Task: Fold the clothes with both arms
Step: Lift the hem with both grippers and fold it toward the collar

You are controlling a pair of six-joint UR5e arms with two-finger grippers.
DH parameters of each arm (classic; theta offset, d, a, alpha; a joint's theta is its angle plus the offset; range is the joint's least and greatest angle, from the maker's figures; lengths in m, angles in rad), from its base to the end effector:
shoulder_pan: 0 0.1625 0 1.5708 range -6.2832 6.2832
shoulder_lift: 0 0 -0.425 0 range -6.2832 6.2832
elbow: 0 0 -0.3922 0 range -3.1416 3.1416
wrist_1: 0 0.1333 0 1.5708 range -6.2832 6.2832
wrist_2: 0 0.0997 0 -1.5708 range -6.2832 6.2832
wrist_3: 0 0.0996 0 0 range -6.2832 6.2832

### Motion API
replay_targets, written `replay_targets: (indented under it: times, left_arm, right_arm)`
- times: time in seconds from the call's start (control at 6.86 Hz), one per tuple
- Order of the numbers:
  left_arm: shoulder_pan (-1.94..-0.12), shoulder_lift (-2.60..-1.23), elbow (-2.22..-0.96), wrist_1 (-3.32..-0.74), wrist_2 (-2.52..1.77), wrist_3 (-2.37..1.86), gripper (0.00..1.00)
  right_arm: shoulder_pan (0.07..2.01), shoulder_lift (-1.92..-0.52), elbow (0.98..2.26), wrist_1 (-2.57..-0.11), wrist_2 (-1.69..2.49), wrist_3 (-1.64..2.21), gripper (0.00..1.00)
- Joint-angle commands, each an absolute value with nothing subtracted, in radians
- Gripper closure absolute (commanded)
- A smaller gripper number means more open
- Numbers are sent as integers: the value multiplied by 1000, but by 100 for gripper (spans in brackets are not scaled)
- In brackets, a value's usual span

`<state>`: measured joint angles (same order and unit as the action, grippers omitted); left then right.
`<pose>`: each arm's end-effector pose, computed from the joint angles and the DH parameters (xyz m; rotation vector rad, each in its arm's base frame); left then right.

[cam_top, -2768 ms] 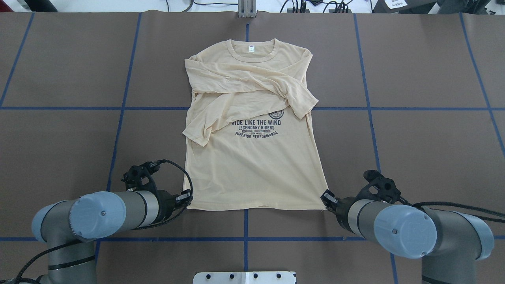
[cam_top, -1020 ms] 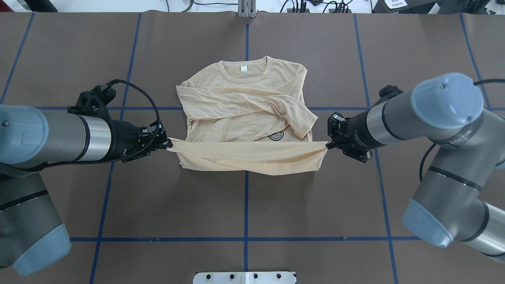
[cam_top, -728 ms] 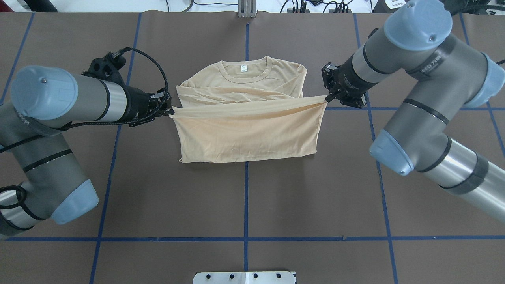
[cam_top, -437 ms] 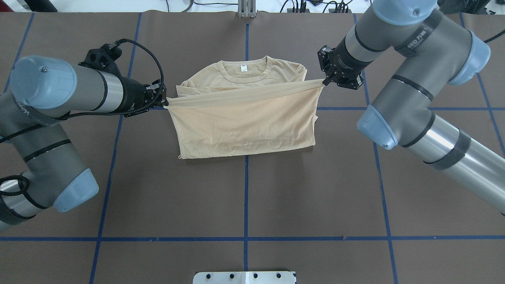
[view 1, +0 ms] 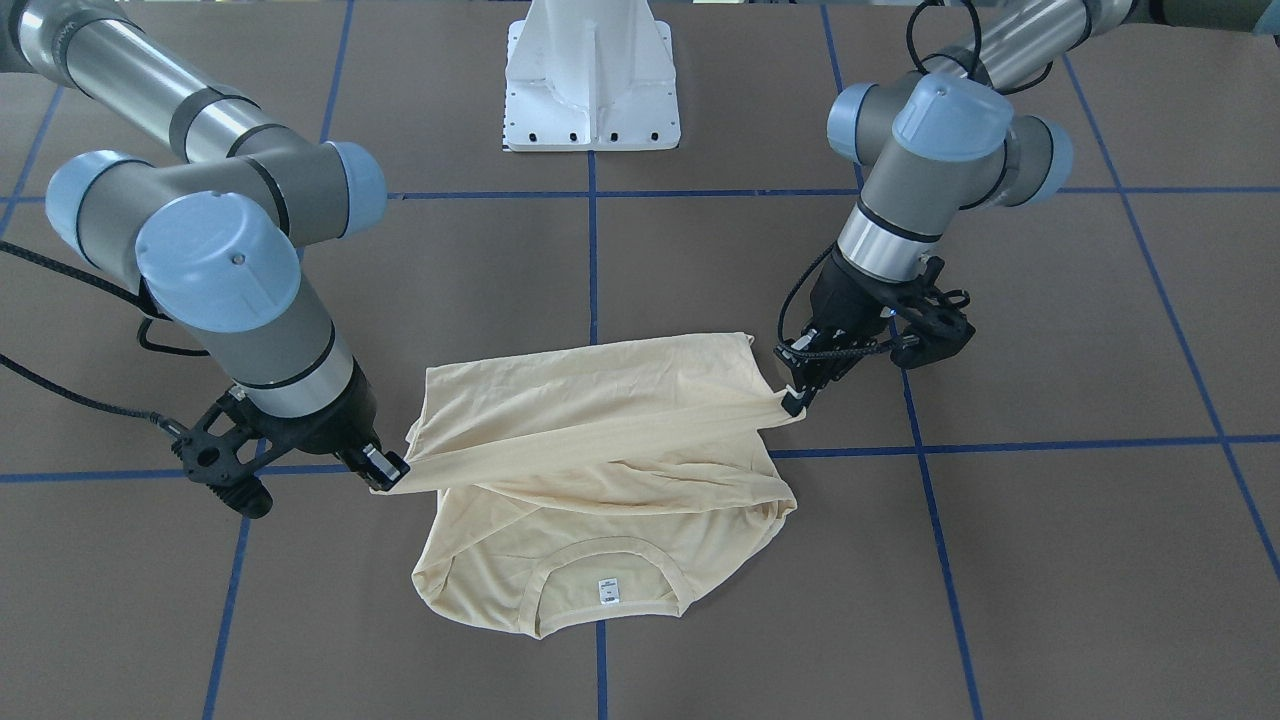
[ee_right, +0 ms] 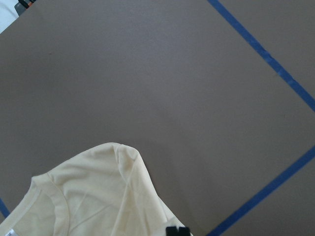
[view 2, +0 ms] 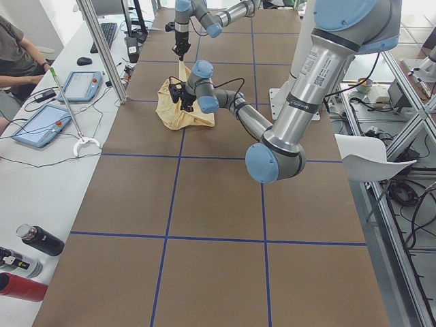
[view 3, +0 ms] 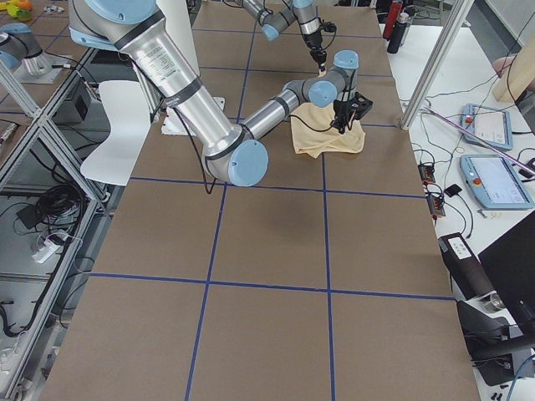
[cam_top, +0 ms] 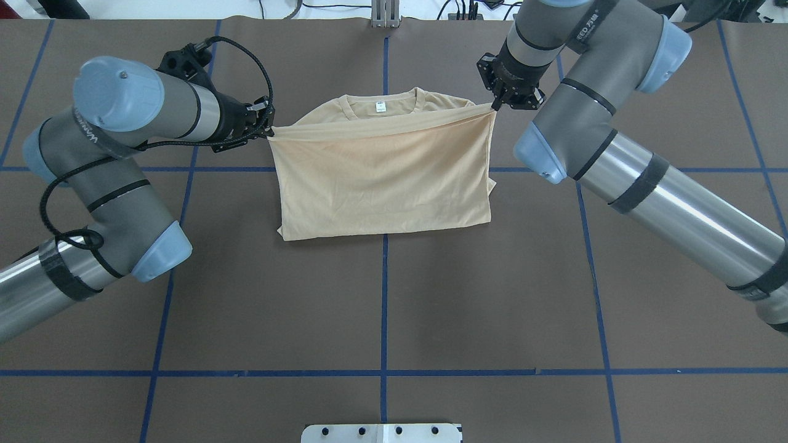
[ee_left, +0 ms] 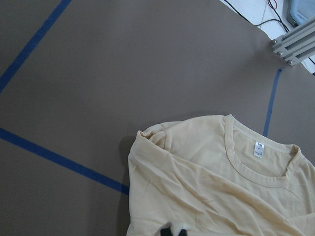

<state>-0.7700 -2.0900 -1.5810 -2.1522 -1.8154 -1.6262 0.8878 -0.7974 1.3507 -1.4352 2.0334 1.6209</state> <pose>0.4123 -0.5519 0.2870 0.1844 1.1301 -0.5995 -0.4134 -0.6489 0.2659 -0.1335 -0.8167 0.7262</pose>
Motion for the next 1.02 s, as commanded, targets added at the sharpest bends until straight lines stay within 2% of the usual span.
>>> replay_targets:
  times: [0.0,0.29,0.44,0.87]
  left_arm:
    - [-785,-2161,-1400,-2259,-1766,-1626,100]
    - [-785,-2203,-1277,-2348,-1743,-1626,100]
    - [-784,-2204,-1258,-2368,-1715,-1626,100]
    - [-784,-2232,-1186,-2408,-1686,-1626,100]
  right_arm:
    - [887,-720,1173,-1347,2025,1611,100]
    - [881,-689,1064,-1266,2014,1608,100]
    - [868,-661,1021,-1259,2007,1608,100]
    - [856,-658,980,-1235,1971,1608,100]
